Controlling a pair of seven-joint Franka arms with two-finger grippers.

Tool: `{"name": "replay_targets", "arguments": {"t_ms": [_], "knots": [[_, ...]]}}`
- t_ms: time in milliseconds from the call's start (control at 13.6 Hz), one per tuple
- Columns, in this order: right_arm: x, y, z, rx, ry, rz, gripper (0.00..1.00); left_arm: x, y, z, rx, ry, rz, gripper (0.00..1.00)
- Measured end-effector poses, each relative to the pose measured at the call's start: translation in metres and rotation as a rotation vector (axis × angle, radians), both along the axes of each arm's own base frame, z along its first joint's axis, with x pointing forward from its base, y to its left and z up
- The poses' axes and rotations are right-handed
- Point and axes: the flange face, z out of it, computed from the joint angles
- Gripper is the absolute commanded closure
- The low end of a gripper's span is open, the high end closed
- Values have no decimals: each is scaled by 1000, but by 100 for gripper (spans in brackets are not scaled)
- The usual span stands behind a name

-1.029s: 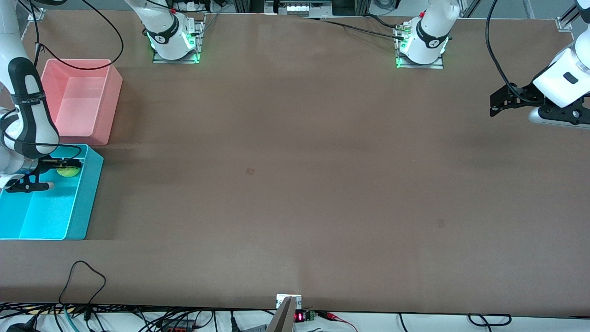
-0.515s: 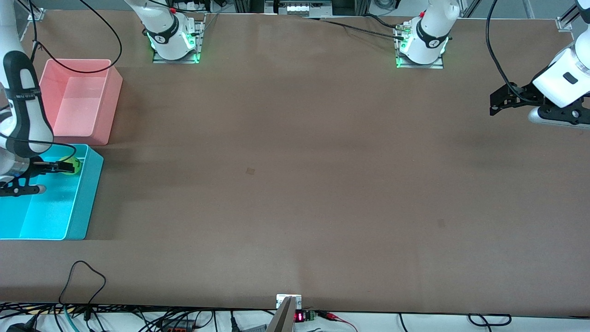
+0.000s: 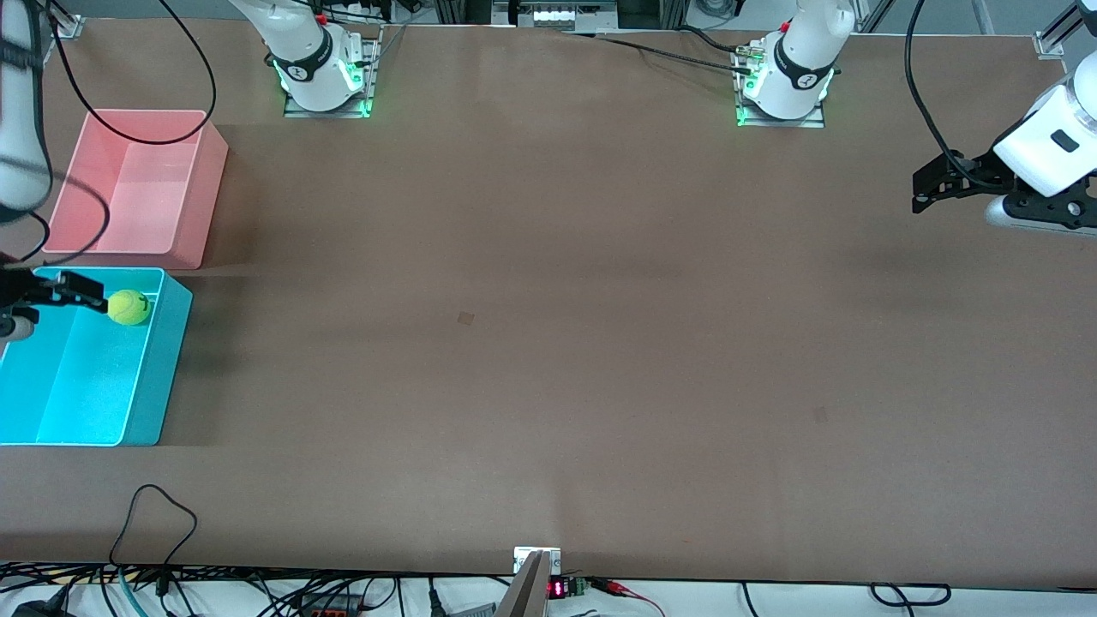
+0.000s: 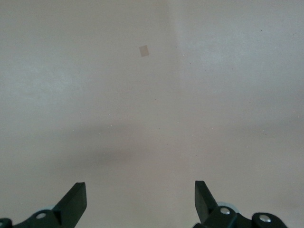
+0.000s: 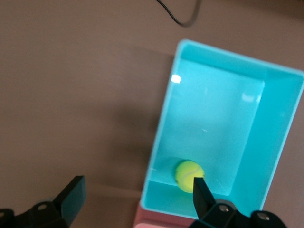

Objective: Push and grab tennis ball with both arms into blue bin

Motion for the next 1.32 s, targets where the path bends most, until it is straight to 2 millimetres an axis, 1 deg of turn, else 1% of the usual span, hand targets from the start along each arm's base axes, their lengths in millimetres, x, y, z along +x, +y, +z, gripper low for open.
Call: {"name": "replay_targets", "arguments": {"t_ms": [74, 147, 221, 294, 441, 662, 809, 956, 1029, 1324], "knots": [[-4, 29, 29, 5, -16, 29, 0, 0, 0, 0, 0, 0, 0, 0], [-11, 53, 53, 8, -30, 32, 0, 0, 0, 0, 0, 0, 0, 0], [-19, 72, 72, 12, -39, 13, 0, 0, 0, 0, 0, -1, 0, 0], [-26, 88, 86, 18, -42, -12, 0, 0, 0, 0, 0, -1, 0, 0], [-39, 115, 104, 27, -37, -68, 0, 1, 0, 0, 0, 0, 0, 0], [-50, 144, 118, 33, -27, -93, 0, 1, 0, 0, 0, 0, 0, 0], [-54, 149, 130, 32, -13, -89, 0, 1, 0, 0, 0, 1, 0, 0], [-55, 147, 136, 32, -13, -94, 0, 1, 0, -1, 0, 1, 0, 0], [-54, 143, 134, 31, -8, -102, 0, 1, 0, -1, 0, 1, 0, 0], [-53, 118, 128, 29, 7, -147, 0, 2, 0, -1, 0, 1, 0, 0]]}}
